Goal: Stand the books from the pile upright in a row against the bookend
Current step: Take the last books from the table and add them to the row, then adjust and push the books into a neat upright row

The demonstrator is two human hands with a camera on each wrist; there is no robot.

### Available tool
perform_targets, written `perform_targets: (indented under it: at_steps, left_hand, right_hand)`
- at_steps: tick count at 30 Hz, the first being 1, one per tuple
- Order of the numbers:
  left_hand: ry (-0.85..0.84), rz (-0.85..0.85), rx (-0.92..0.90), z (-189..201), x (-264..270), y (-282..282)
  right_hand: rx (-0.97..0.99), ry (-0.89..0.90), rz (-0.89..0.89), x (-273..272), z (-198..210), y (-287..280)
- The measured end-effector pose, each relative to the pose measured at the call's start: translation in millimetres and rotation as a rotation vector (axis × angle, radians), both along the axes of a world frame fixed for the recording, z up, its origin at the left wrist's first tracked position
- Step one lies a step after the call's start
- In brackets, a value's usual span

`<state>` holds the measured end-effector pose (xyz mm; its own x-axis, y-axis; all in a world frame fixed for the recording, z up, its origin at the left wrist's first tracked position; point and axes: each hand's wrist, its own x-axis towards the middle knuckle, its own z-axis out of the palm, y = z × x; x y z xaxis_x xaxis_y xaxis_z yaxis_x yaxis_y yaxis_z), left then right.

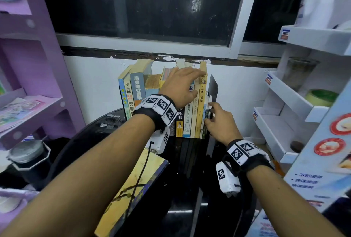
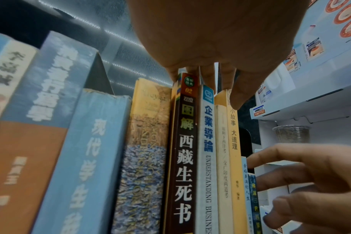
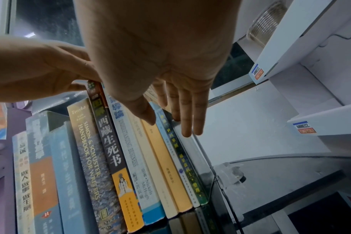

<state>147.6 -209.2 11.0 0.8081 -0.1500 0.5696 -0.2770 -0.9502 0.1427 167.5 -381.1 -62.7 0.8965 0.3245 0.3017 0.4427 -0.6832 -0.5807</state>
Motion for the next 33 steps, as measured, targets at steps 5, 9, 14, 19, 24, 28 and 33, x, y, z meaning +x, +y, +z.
perform_targets:
  at_steps: [5, 9, 14, 19, 24, 28, 33]
  left_hand:
    - [0.07, 0.003, 0.037, 4.0, -25.3, 8.8]
    - [0.108, 0.001, 0.078, 3.2, -52.1, 19.9]
    - [0.476, 0.067, 0.03, -6.3, -87.2, 38.3]
    - [0.796, 0.165, 0.011, -20.6, -113.8, 58.8]
    - [0.853, 0.273, 0.019, -38.4, -135.9, 78.1]
    - [0.899, 0.32, 0.014, -52.4, -145.8, 89.7]
    - [0.947, 0.329, -0.053, -66.8, -156.5, 95.3]
  right_hand:
    - [-0.081, 0.015, -0.055, -15.2, 14.7, -7.1]
    - [-0.111, 0.012, -0.087, -24.8, 23.5, -9.2]
    - [-0.141, 0.0, -0.052, -37.8, 28.2, -1.2]
    - [-0.199, 0.022, 0.022, -54.4, 33.2, 19.2]
    - [-0.3, 0.043, 0.096, -67.9, 30.5, 45.6]
    - [-0.371, 0.115, 0.177, -80.5, 23.2, 67.9]
    - [-0.531, 0.264, 0.262, -98.3, 9.3, 94.6]
